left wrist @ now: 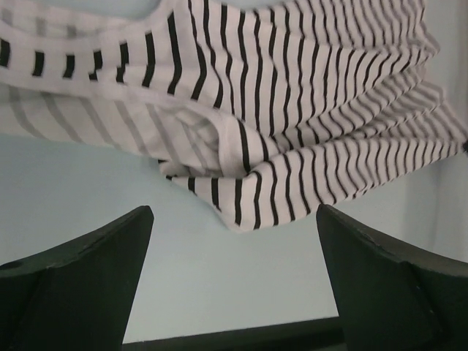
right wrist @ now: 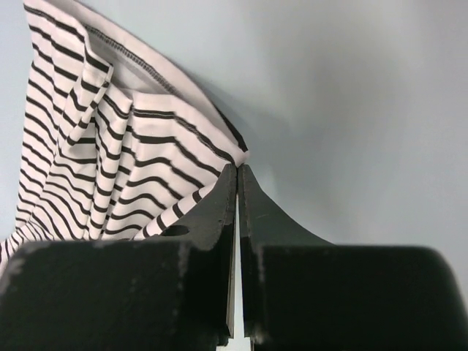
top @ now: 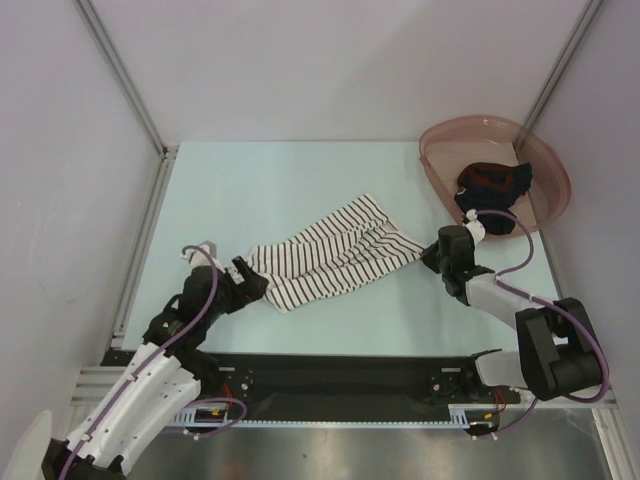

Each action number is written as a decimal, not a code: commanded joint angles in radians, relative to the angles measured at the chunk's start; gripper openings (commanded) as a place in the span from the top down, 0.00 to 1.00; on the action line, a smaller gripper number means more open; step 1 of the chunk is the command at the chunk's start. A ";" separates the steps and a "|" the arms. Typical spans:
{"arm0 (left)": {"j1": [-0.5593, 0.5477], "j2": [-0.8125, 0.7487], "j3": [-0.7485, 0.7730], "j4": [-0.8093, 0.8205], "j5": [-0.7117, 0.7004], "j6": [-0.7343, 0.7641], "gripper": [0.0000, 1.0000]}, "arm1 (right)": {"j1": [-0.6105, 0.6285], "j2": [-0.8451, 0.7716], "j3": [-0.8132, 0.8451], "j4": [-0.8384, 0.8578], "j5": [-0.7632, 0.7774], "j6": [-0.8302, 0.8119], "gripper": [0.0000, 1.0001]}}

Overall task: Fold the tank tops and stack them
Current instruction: Flatten the tank top out

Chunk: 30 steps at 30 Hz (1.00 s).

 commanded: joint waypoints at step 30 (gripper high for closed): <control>-0.236 0.539 -0.018 0.310 -0.243 -0.071 0.71 | 0.021 -0.106 -0.013 0.007 0.076 -0.001 1.00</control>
